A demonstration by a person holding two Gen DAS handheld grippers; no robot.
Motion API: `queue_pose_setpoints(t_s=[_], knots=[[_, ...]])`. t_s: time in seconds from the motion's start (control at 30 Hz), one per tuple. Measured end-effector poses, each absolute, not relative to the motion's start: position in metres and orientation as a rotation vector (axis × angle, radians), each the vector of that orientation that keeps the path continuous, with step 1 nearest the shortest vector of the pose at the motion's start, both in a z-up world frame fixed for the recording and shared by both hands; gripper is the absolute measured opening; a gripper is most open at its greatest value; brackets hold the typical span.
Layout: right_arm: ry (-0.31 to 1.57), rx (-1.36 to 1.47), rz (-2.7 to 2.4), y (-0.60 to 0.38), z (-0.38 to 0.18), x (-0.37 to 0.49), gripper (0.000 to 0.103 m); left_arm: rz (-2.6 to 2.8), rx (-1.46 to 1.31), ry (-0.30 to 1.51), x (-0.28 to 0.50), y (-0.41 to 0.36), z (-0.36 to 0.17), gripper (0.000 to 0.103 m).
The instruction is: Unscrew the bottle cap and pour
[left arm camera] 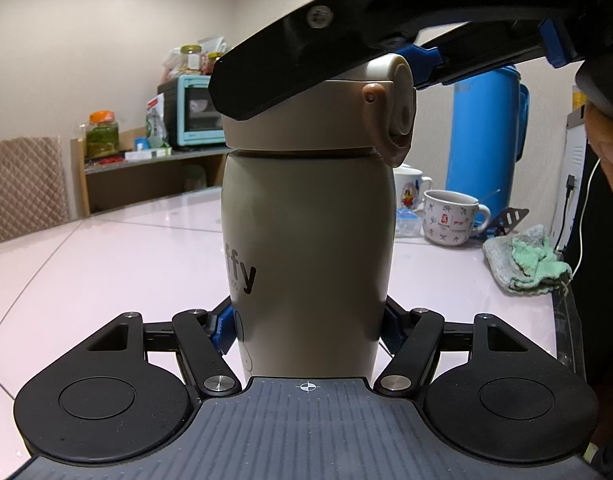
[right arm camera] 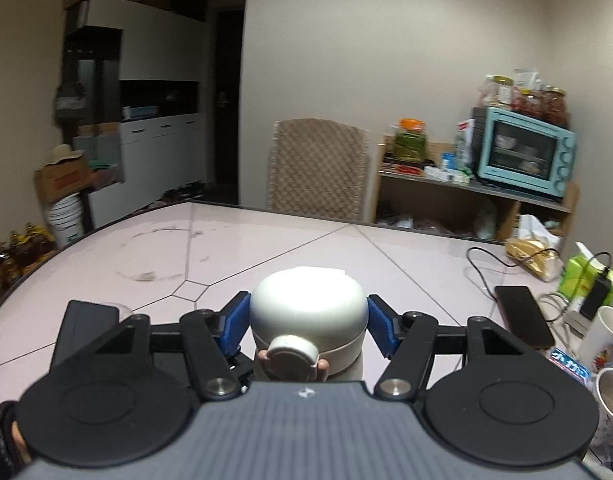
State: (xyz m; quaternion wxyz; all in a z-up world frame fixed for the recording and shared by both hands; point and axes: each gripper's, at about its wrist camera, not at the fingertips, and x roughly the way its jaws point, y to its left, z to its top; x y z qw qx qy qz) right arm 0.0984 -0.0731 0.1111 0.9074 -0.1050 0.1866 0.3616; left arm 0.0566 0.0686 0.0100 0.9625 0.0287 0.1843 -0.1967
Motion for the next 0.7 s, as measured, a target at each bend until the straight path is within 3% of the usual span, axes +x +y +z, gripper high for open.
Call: queue_pose_setpoints(t_s=[0.57, 0.7], knots=[[0.342, -0.246, 1.013, -0.102, 0.106, 0.122, 0.065, -0.403, 0.061, 0.371, 0.056, 0.078, 0.008, 0.072], [0.334, -0.237, 0.976, -0.102, 0.106, 0.116, 0.076, -0.403, 0.060, 0.371, 0.057, 0.082, 0.008, 0.072]])
